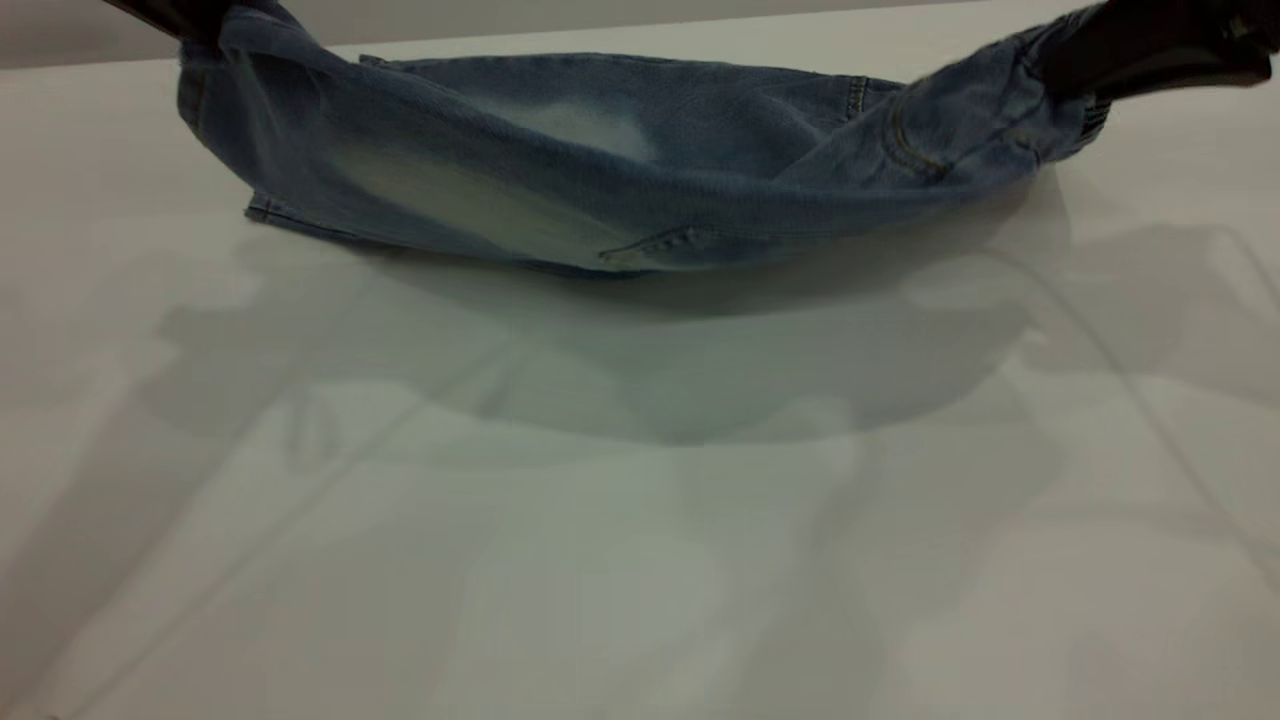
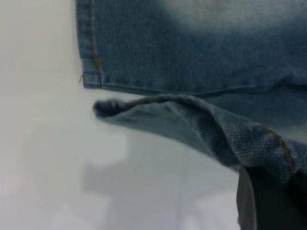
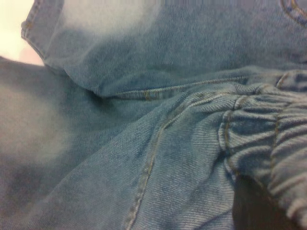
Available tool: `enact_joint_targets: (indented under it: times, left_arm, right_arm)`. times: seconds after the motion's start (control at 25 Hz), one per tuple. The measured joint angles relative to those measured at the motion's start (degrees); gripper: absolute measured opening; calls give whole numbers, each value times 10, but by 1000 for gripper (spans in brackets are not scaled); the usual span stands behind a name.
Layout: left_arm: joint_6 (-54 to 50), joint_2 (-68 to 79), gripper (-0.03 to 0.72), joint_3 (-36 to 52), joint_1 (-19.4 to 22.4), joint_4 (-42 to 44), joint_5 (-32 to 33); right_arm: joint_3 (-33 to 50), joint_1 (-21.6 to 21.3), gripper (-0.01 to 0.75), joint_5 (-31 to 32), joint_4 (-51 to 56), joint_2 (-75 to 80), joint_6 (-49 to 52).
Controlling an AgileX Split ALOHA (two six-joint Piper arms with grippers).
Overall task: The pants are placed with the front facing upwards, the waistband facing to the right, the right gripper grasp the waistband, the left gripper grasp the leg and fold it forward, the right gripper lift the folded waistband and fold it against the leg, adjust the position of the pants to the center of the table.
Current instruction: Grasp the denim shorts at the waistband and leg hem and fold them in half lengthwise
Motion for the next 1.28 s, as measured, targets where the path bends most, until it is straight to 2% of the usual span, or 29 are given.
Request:
enact_joint_targets:
  times: [0.16,0.64,1.28]
  left_arm:
    - [0,25,55,-1,0,0,-31]
    - [23,49,55,-68,1,0,-53]
    - [63,132,55,-139,1,2,-98]
  right_arm:
    - [-10,0,38,-11,-2,1,2]
    - [-19,0,38,-55,-4,1,4]
    - [-65,0,38,-71,-5,36,2]
